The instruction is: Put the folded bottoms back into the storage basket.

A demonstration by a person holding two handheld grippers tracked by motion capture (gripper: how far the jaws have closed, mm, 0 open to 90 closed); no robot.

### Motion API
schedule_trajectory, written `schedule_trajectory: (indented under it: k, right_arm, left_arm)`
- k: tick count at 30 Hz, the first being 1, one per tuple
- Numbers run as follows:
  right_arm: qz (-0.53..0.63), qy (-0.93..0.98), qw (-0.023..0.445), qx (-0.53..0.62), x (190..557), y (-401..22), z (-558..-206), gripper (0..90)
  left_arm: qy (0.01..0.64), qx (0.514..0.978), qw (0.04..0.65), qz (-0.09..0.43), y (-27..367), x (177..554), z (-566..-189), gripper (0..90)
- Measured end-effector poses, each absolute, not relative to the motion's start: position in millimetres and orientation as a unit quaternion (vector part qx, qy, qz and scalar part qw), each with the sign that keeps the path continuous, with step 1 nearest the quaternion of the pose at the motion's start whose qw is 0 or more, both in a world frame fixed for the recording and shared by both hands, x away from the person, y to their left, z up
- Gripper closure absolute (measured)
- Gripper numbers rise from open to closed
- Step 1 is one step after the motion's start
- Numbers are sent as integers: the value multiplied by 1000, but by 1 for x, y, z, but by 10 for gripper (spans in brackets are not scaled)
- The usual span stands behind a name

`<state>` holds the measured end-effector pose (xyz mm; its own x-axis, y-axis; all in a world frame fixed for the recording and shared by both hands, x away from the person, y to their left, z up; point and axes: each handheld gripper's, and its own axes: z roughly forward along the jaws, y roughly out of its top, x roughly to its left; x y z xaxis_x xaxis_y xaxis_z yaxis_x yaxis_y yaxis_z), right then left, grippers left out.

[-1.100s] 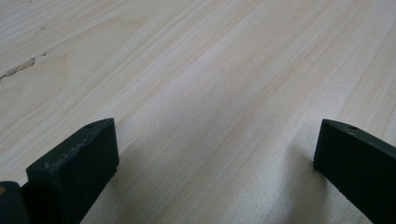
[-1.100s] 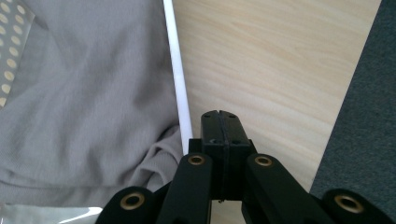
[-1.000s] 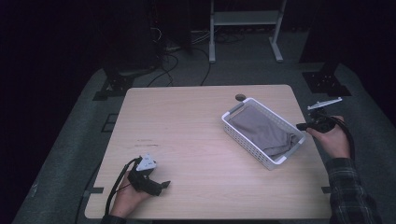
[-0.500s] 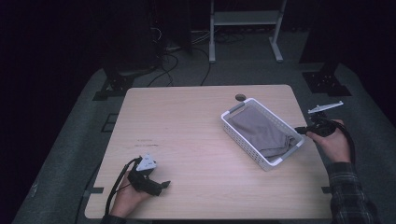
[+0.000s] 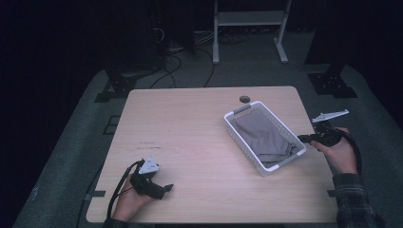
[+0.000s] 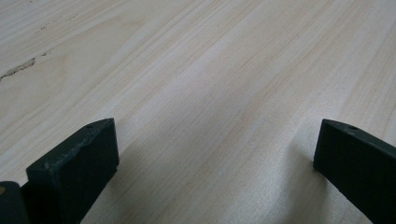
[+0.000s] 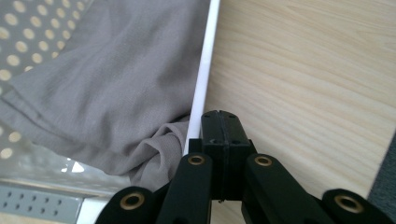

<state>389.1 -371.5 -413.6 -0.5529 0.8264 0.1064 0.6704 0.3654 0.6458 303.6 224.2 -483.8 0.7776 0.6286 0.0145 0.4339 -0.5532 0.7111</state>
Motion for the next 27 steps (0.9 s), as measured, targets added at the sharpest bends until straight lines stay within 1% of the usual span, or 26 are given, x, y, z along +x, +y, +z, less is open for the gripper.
schedule_trajectory:
  k: [11, 27]
  right_arm:
    - [338, 824, 117, 440, 370, -360, -415, 897]
    - [322, 836, 123, 427, 347, -336, -418, 896]
  left_arm:
    - [304, 871, 361, 135, 224, 304, -484, 0]
    - [306, 870, 362, 135, 224, 304, -484, 0]
